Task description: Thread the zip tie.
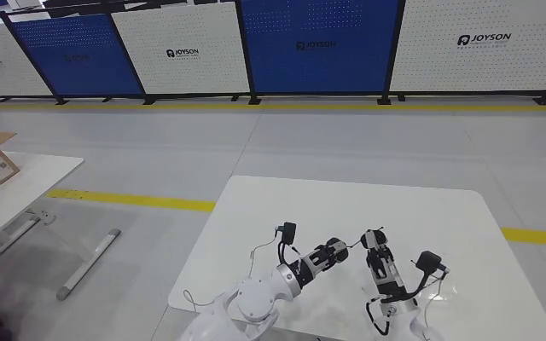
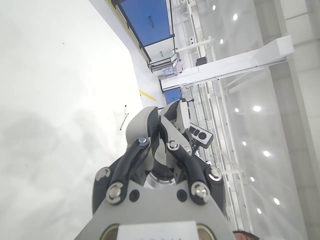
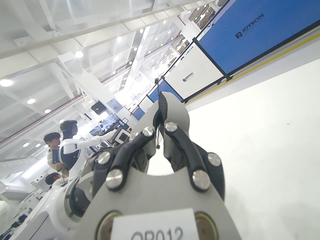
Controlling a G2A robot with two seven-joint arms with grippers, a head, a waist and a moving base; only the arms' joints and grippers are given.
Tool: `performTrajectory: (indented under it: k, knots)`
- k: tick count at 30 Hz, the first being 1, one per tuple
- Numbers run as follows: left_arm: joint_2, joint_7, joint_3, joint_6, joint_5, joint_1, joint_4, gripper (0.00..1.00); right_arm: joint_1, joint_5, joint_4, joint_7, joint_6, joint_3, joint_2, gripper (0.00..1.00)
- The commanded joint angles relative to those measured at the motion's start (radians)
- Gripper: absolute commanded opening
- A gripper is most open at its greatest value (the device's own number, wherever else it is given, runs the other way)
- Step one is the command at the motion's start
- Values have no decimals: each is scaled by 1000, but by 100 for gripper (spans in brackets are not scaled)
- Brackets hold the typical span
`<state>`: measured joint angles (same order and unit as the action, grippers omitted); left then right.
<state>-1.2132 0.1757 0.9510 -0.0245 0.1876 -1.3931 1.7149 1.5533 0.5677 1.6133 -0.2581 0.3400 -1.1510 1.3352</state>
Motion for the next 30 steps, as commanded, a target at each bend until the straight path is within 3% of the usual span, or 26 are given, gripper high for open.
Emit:
performTrajectory:
  k: [1, 16, 18, 21, 26, 29, 30]
  knots:
    - [0, 1, 0, -1, -2, 0, 0, 0, -1, 0, 0, 6, 0, 1, 0, 0]
    - [-1, 23, 4, 2, -4, 1, 11, 0, -6, -64, 13, 105, 0, -8, -12, 0]
    - [-1, 27, 3, 14, -11, 3, 12, 26, -5, -63, 15, 91, 0, -9, -12, 0]
    - [-2, 27, 2, 21, -15, 5, 14, 33, -1, -36, 15, 48, 0, -9, -12, 0]
    - [-4, 26, -5, 28, -25, 10, 11, 20, 3, -1, 15, 2, 0, 0, -12, 0]
    - [-5, 25, -9, 28, -26, 13, 7, 2, 3, 6, 14, -5, 0, 4, -12, 0]
    - [-6, 24, -9, 27, -26, 13, 6, 0, 3, 8, 14, -8, 0, 4, -12, 0]
